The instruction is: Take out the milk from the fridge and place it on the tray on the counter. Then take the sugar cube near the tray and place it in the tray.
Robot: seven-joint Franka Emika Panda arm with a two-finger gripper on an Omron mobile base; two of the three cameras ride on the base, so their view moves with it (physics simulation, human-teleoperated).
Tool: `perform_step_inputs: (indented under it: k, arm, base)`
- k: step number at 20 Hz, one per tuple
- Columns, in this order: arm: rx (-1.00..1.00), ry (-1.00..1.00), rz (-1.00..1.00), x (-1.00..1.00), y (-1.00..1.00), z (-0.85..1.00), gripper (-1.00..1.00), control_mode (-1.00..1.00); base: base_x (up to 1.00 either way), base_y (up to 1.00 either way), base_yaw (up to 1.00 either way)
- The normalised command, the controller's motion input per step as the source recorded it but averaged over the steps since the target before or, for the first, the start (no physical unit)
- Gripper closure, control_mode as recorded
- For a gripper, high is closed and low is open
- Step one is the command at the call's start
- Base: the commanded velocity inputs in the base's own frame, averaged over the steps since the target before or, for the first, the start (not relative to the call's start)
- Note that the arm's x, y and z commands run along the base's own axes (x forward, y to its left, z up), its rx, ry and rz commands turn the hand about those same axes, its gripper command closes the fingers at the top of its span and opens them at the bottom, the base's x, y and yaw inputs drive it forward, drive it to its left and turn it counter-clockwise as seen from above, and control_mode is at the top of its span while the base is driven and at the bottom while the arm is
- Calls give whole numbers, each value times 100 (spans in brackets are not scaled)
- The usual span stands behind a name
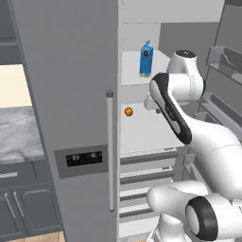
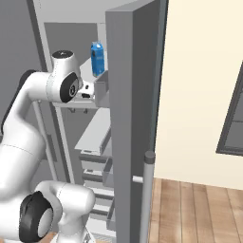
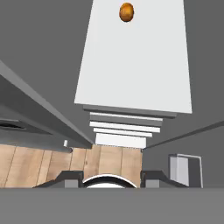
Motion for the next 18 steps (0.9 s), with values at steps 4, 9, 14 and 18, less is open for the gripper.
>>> perform_step_inputs:
  k: [4,9,14,18]
  arm:
    - [0,-1,0,-33,0,0,-100,-100]
    - [0,-20,4,-47,3,20,-100,-100]
    - [0,-31,7,-32,0,39,-100,-100]
    - [0,-34,9,-19,-1,59,-100,-100]
  base:
    - [0,0,0]
    - [0,0,0]
    - [0,0,0]
    - [0,0,0]
